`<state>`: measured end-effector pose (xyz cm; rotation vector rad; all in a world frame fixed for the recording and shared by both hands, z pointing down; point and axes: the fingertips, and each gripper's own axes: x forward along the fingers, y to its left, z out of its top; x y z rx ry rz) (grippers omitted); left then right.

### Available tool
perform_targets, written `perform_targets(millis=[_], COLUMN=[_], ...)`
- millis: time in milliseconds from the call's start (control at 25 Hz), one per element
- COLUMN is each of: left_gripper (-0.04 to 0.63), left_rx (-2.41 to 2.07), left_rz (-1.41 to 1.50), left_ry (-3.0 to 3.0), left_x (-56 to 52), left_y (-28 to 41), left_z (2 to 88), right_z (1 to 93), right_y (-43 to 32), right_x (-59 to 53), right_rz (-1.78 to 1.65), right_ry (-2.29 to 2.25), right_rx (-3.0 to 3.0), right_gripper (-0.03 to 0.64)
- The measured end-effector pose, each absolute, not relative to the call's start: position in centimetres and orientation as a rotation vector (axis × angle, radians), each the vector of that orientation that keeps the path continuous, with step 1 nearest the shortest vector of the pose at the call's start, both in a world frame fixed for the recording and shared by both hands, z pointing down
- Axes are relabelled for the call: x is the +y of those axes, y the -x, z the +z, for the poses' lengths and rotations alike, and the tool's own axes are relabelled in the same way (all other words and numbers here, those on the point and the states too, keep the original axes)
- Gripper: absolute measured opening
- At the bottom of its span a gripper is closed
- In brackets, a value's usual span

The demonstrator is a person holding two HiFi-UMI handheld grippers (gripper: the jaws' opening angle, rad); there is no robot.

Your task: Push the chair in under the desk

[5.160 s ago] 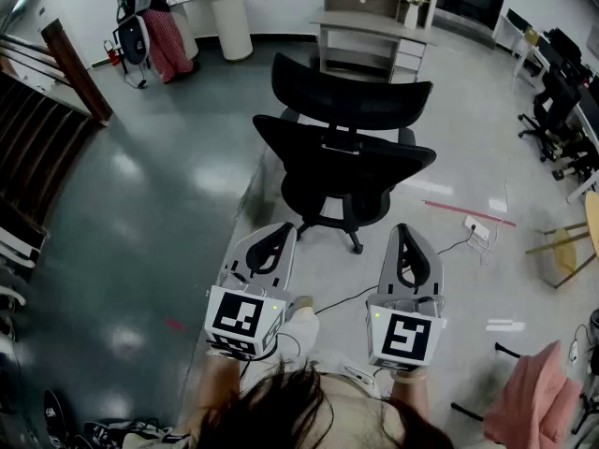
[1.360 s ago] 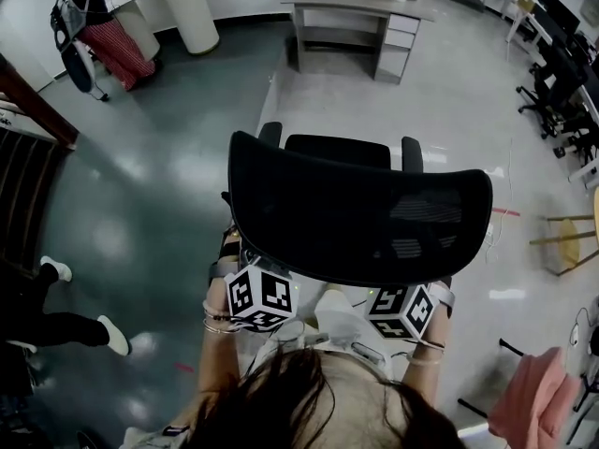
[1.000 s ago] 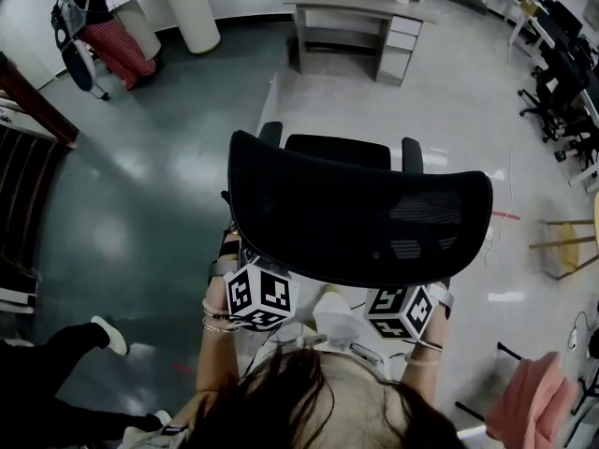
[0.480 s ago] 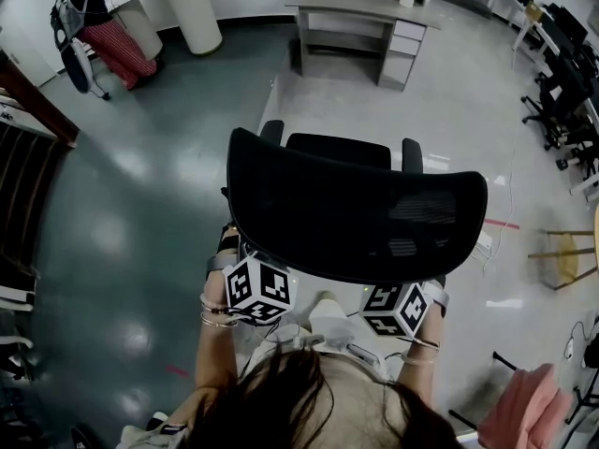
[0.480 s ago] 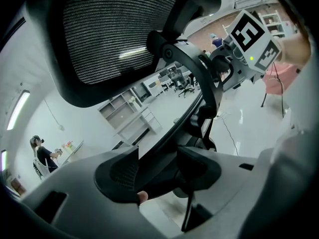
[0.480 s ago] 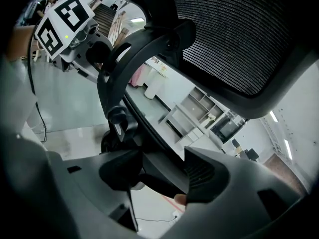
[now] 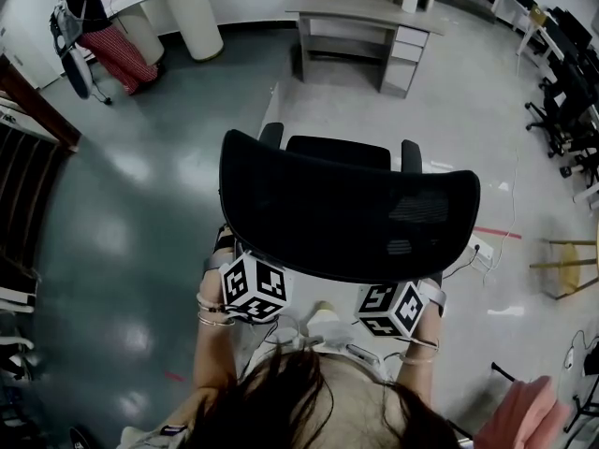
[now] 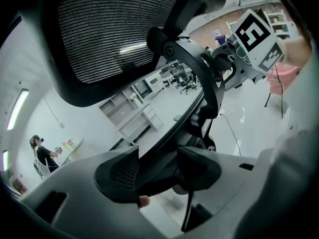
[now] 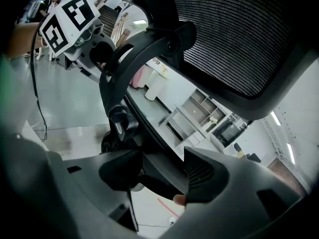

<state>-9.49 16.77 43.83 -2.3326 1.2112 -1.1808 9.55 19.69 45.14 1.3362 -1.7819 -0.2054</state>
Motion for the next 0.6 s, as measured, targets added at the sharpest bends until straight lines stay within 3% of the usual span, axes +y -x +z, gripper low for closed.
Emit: perform_targets(millis=[600], left_gripper=[0.229], left_rx=[1.247], left_rz=[-1.196], left_ry=[2.345], left_x=[13.5], left_y=[8.8], left_z=[43.6], right_z=[44.8], right_y=[-10.2], right_x=[16.0], right_rz=[-0.277], right_ry=[-1.324], right_rx=[-1.812], right_gripper=[0.247])
